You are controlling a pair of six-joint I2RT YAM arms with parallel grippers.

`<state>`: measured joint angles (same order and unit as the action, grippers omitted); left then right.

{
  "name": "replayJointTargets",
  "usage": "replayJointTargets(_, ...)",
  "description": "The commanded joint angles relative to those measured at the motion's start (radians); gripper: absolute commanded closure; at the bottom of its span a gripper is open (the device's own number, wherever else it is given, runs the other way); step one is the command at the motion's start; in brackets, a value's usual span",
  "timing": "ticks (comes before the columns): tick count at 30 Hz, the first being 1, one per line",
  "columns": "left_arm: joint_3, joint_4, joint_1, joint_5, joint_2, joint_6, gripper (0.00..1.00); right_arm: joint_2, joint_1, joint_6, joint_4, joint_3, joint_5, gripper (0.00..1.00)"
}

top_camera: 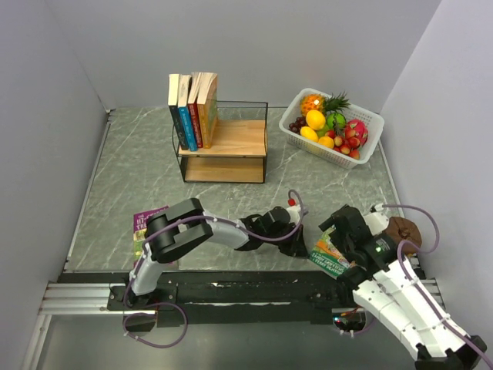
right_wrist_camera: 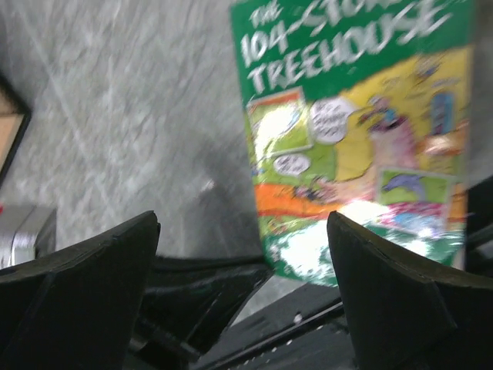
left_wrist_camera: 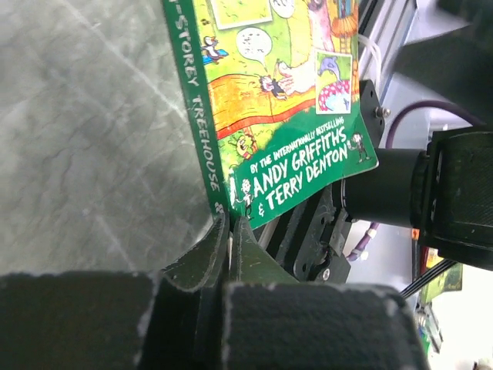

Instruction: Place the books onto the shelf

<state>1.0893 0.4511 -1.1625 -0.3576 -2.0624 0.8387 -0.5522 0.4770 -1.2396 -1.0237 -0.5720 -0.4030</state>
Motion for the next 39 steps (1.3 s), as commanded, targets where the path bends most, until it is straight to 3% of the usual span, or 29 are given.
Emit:
replayJointTargets(1,-0.077,-0.100,0.020,0.129,0.042,0.007,0.99,-0.177,-0.006,0.020,-0.111,-0.140,-0.224,0.01)
replayJointTargets(3,-0.085,-0.173,0.024,0.219,0.071,0.002,0.99,-0.248,-0.021,0.005,-0.165,-0.187,-0.273,0.00)
replayJointTargets(5,-0.103,-0.198,0.026,0.261,0.126,-0.013,0.79,-0.304,-0.044,0.009,-0.182,-0.201,-0.260,0.01)
replayJointTargets(6,-0.136,-0.204,0.026,0.307,0.149,-0.015,0.68,-0.310,-0.058,0.003,-0.184,-0.201,-0.248,0.00)
replayJointTargets(7,-0.159,-0.209,0.024,0.331,0.201,-0.004,0.48,-0.310,-0.086,0.009,-0.159,-0.192,-0.228,0.00)
replayJointTargets(8,-0.184,-0.207,0.024,0.351,0.231,0.002,0.37,-0.310,-0.109,0.012,-0.150,-0.183,-0.212,0.00)
replayJointTargets(9,-0.228,-0.206,0.026,0.353,0.261,0.005,0.15,-0.308,-0.136,0.008,-0.142,-0.166,-0.173,0.00)
replayJointTargets(10,-0.245,-0.213,0.026,0.400,0.316,0.002,0.07,-0.307,-0.159,0.028,-0.128,-0.157,-0.154,0.00)
replayJointTargets(16,-0.318,-0.267,0.024,0.479,0.473,-0.004,0.07,-0.345,-0.278,0.037,-0.087,-0.091,-0.073,0.00)
replayJointTargets(30,-0.316,-0.267,0.026,0.473,0.475,0.005,0.10,-0.511,-0.360,0.228,0.345,0.087,0.209,0.05)
replayJointTargets(35,-0.324,-0.267,0.026,0.497,0.501,0.016,0.10,-0.549,-0.241,0.269,0.468,0.078,0.260,0.09)
replayJointTargets(39,-0.325,-0.285,0.027,0.519,0.515,0.028,0.09,-0.691,-0.092,0.249,0.494,0.014,0.277,0.10)
